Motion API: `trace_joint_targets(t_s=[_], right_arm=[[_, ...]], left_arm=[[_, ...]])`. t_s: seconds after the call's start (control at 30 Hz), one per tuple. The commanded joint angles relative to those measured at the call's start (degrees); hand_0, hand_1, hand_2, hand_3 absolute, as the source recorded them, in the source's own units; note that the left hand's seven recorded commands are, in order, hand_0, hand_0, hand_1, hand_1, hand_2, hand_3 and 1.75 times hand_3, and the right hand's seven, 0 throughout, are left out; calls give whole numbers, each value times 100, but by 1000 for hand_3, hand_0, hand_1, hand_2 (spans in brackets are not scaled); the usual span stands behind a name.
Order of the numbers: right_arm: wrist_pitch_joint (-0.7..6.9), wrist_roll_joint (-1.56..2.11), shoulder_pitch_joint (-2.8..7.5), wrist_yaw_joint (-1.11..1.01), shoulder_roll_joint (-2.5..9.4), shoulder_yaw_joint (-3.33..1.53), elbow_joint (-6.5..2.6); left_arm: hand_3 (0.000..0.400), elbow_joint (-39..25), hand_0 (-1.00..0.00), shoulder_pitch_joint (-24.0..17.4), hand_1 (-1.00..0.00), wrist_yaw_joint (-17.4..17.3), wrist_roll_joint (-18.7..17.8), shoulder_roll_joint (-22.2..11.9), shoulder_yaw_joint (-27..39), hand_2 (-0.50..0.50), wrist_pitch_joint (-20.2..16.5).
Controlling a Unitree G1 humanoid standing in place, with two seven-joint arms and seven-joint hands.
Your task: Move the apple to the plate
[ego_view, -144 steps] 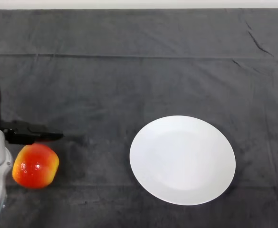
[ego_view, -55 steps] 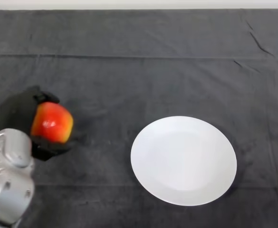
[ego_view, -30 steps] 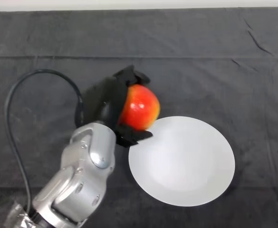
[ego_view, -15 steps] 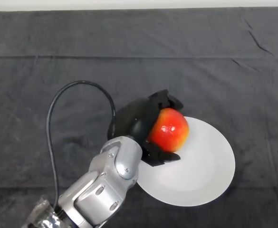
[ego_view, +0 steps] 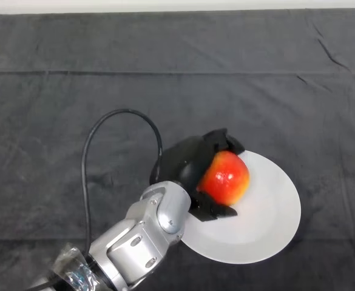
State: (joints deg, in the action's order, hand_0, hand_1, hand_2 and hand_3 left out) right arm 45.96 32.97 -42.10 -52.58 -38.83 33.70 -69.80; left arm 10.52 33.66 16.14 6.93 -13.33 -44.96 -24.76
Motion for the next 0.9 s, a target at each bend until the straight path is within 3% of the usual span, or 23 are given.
trace_joint_targets(t_s=[0.03, 0.07, 0.1, 0.13, 0.17, 0.23, 0.47, 0.6, 0.9], right_arm=[[21, -4, -111, 11, -124, 90, -22], [21, -4, -112, 11, -124, 90, -22], [21, -4, -112, 11, -124, 90, -23], [21, -4, -112, 11, -125, 90, -23], [21, -4, -112, 10, -125, 90, -23], [21, -4, -113, 10, -125, 89, -24], [22, -4, -114, 8, -126, 89, -27], [22, -4, -114, 8, -126, 89, -27], [21, -4, -113, 9, -124, 89, -25]], left_arm=[[400, 202, -1000, 289, -686, -27, -120, -45, -179, -157, 12], [400, 207, -1000, 302, -459, -36, -139, -52, -187, -271, 9], [358, 211, -894, 316, 0, -44, -160, -59, -194, -447, 4], [303, 214, -757, 330, 0, -52, -178, -64, -198, -378, -3], [163, 216, -408, 344, 0, -57, -194, -68, -200, -204, -11], [11, 215, -27, 382, 0, -71, -230, -76, -191, -14, -38], [0, 103, 0, 552, 0, -89, -295, -165, -12, 0, -137], [0, 19, 0, 565, 0, -39, -265, -341, 216, 0, -8], [0, -410, 0, 426, 0, 289, -63, -753, 925, 0, 157]])
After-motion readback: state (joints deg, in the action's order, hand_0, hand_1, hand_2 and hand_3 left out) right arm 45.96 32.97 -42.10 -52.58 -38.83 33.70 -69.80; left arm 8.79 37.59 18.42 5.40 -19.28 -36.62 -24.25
